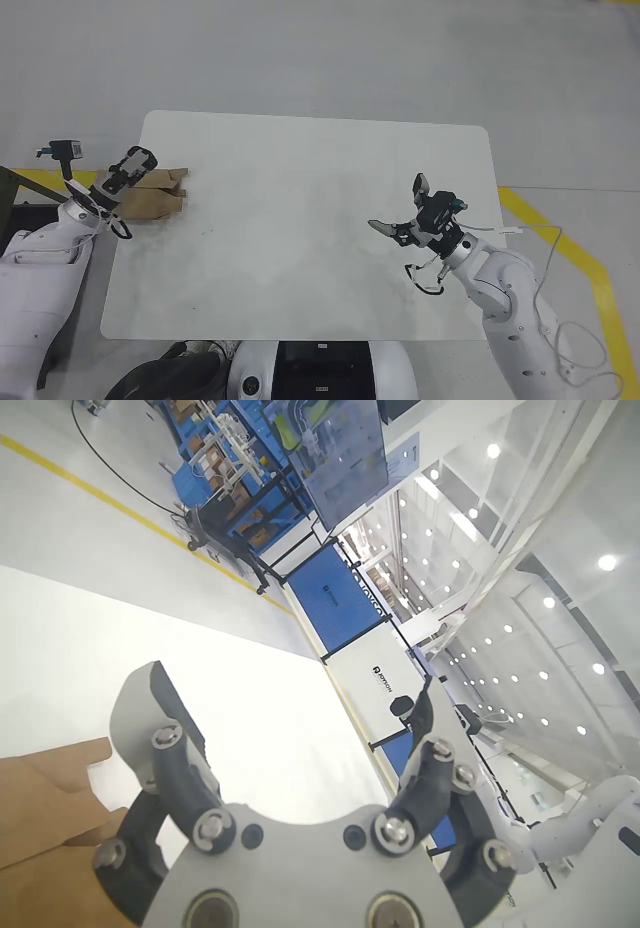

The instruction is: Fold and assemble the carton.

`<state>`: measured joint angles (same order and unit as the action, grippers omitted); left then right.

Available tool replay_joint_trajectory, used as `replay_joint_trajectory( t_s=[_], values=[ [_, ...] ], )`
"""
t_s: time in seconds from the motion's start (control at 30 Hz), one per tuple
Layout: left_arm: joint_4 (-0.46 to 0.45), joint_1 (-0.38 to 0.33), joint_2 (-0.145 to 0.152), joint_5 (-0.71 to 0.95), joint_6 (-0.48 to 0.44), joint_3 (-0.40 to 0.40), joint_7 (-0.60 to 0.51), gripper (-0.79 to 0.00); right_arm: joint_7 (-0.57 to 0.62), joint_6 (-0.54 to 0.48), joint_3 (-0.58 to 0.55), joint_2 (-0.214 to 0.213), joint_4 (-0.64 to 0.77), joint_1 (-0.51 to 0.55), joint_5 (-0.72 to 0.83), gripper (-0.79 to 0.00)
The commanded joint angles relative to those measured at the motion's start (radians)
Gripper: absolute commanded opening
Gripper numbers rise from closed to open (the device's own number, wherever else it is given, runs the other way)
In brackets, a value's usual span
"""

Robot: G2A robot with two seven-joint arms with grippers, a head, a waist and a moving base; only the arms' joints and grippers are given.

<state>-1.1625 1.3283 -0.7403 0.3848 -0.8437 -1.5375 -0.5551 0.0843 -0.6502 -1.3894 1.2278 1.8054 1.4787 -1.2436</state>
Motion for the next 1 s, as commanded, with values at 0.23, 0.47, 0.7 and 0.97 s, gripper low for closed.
replay_joint_trajectory(
  t_s=[0.23, 0.47, 0.7, 0.97],
  values=[
    [0.167, 0.022, 0.003, 0.232, 0.086, -0.101, -0.071, 0.0, 0.0, 0.0, 0.0, 0.0, 0.0, 0.0, 0.0, 0.0],
    [0.323, 0.009, 0.003, 0.288, 0.072, -0.159, -0.1, 0.0, 0.0, 0.0, 0.0, 0.0, 0.0, 0.0, 0.0, 0.0],
    [0.499, -0.068, -0.01, 0.258, 0.094, -0.146, -0.047, 0.0, 0.0, 0.0, 0.0, 0.0, 0.0, 0.0, 0.0, 0.0],
    [0.715, -0.182, -0.039, 0.165, 0.146, -0.081, 0.022, 0.0, 0.0, 0.0, 0.0, 0.0, 0.0, 0.0, 0.0, 0.0]
  ],
)
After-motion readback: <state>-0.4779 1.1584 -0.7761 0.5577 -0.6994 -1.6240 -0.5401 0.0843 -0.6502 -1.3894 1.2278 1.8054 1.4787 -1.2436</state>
